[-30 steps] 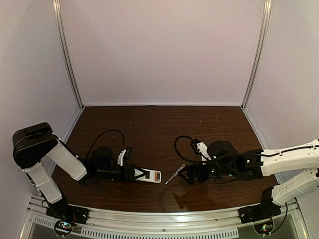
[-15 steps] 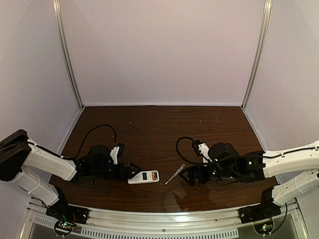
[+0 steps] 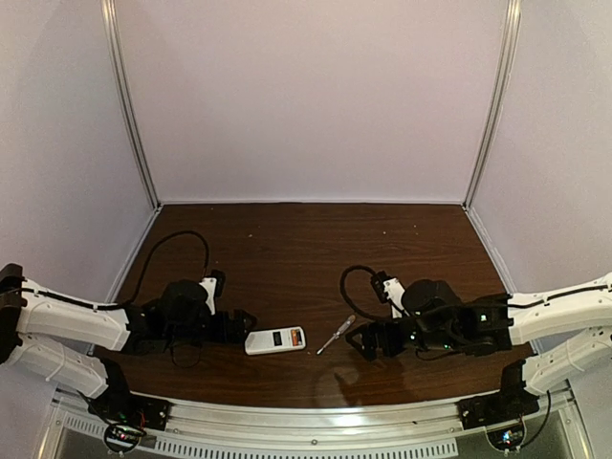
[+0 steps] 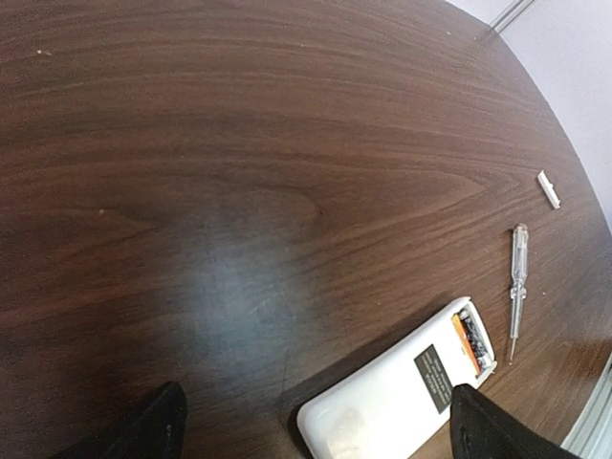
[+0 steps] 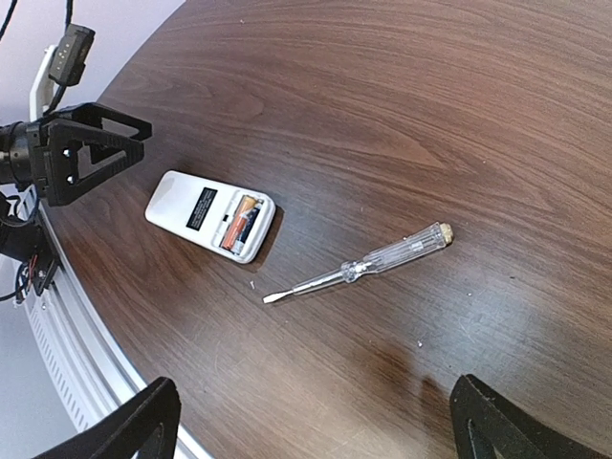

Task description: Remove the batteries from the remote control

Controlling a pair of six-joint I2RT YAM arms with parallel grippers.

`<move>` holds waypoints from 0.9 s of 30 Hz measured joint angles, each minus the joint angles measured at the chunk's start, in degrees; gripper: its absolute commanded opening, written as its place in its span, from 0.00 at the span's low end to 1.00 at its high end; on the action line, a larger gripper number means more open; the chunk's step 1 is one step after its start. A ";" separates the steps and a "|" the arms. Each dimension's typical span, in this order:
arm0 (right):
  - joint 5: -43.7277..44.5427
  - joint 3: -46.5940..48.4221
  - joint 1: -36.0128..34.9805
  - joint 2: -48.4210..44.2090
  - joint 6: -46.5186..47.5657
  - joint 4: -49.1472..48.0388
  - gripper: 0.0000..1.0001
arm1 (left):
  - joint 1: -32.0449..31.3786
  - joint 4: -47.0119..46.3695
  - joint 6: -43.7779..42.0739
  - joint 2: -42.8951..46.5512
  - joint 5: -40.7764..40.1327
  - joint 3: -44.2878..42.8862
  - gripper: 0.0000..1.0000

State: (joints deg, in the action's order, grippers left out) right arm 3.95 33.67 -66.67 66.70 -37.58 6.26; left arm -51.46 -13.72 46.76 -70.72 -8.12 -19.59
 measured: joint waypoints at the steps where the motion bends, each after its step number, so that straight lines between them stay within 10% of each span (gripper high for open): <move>1: 0.17 -0.07 -0.07 0.00 -0.09 -0.04 1.00 | -0.72 1.38 -0.42 0.63 -1.75 -0.37 0.97; 13: 7.10 -0.55 -0.24 -0.61 -0.76 0.74 1.00 | -10.51 7.63 -9.07 -0.09 -17.62 -7.28 0.96; 27: 17.53 -4.66 -0.24 -11.54 -5.22 4.68 1.00 | -14.10 -1.73 -27.50 -17.05 -2.32 -16.52 0.81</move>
State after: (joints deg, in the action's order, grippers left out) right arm 21.47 29.02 -66.92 55.16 -42.81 10.94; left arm -65.56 -15.44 19.27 -87.77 -10.44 -36.12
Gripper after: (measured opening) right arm 0.996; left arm 0.837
